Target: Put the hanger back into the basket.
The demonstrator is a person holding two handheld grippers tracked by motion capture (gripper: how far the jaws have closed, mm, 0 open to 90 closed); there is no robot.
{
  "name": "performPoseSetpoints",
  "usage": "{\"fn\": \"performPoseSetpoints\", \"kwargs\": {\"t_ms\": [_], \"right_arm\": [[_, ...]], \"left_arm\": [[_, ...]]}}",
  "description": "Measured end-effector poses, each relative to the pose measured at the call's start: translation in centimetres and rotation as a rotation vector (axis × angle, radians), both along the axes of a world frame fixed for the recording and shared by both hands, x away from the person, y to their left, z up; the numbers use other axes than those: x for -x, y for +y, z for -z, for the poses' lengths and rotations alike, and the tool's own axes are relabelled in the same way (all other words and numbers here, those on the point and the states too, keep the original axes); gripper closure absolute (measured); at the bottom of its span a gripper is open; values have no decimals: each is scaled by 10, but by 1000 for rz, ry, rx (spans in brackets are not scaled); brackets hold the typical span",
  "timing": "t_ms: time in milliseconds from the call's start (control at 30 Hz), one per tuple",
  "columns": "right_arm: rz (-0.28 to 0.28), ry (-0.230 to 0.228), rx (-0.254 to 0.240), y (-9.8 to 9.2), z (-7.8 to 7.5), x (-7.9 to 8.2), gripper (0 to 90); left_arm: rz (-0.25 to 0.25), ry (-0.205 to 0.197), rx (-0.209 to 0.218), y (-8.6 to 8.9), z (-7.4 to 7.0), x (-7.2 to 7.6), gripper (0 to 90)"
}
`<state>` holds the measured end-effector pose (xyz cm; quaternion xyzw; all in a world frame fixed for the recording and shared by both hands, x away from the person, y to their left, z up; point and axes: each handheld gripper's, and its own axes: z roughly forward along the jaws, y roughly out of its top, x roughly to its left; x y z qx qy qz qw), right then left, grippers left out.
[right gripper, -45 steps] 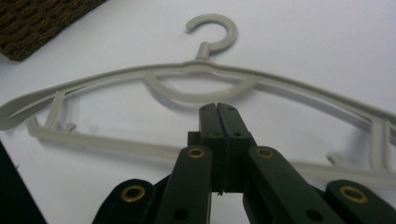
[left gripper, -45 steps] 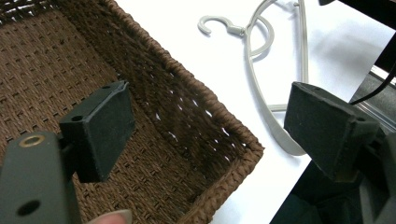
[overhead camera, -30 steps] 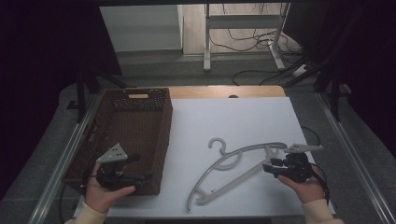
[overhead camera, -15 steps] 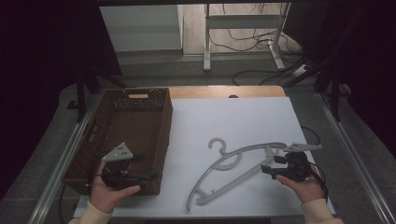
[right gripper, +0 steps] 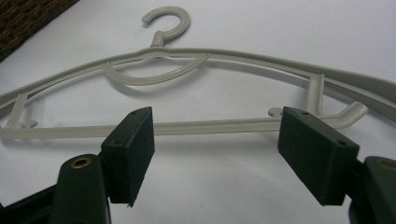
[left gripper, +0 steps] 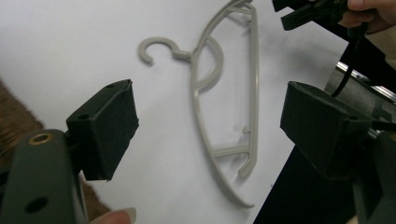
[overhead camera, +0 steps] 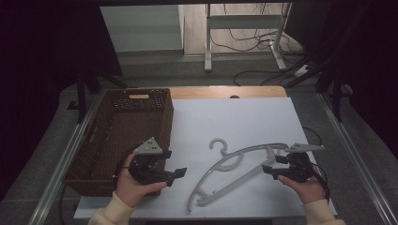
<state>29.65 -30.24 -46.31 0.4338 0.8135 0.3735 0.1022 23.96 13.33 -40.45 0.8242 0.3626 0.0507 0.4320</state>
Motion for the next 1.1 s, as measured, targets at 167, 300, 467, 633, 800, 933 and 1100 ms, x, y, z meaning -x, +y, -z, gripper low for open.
{"fn": "performPoseSetpoints", "kwargs": {"t_ms": [167, 300, 467, 633, 800, 933, 1100], "right_arm": [[1, 2, 4, 1, 0, 0, 273], [1, 0, 5, 1, 1, -1, 273], [1, -2, 9, 1, 1, 0, 273], [0, -3, 13, 1, 1, 0, 273], [0, -1, 17, 2, 1, 0, 273], [-1, 1, 21, 2, 2, -1, 273], [-3, 1, 29, 3, 2, -1, 273]], "left_arm": [[33, 31, -3, -23, 2, -10, 203], [75, 66, -24, -45, 8, -19, 211], [95, 117, -56, -66, 19, -31, 216], [101, 162, -99, -78, 30, -39, 234], [105, 197, -128, -86, 43, -45, 251], [81, 222, -141, -87, 53, -49, 268], [84, 260, -147, -93, 69, -54, 286]]}}
